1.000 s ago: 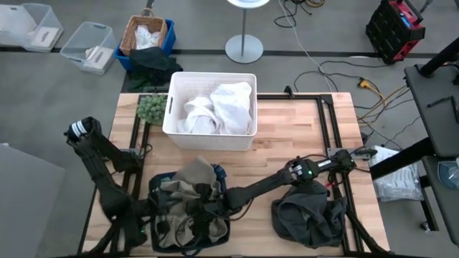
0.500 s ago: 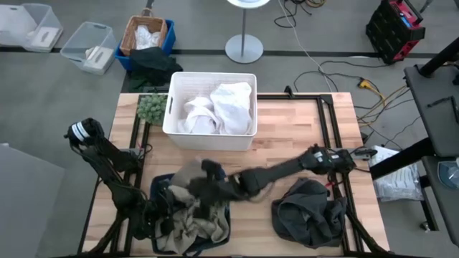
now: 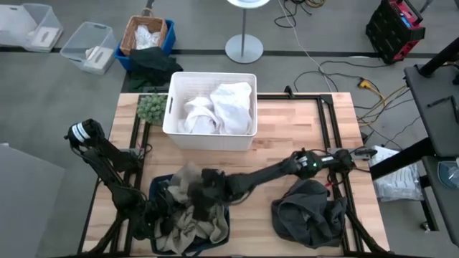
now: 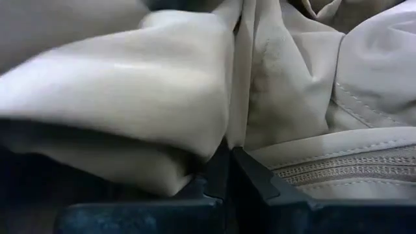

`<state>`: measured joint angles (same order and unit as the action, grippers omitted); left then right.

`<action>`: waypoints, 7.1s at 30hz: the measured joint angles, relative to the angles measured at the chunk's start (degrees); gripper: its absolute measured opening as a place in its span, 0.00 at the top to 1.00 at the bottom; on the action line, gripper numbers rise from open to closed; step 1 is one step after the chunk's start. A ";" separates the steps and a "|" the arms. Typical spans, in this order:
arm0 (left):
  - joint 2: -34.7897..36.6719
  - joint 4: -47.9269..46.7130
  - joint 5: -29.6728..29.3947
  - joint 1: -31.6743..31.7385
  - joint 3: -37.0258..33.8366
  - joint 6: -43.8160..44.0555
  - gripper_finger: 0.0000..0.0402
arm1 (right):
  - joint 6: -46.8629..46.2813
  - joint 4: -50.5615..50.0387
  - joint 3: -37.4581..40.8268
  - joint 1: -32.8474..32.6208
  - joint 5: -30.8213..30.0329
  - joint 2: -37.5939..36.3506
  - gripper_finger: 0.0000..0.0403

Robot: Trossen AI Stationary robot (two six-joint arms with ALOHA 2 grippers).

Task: Sort clothes
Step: Put the brown shorts into the blue laundry organizer, then put the black shorts into the blue laundry organizer

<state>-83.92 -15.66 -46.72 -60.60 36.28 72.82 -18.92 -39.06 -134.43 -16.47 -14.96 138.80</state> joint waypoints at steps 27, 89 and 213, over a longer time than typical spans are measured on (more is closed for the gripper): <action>5.09 -17.20 -6.25 1.72 12.36 -9.55 1.00 | -2.07 1.86 1.02 -3.74 -1.66 -3.26 0.97; 7.58 -51.09 -11.34 1.67 48.53 -28.77 1.00 | -69.35 -28.97 67.62 -21.47 7.94 -48.73 0.97; 2.06 5.69 13.39 0.60 -5.29 -4.66 1.00 | -26.24 14.34 13.56 -4.58 11.24 9.02 0.97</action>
<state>-81.87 -9.97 -33.33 -60.00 30.99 68.16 -45.16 -24.72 -120.87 -21.05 -3.72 147.82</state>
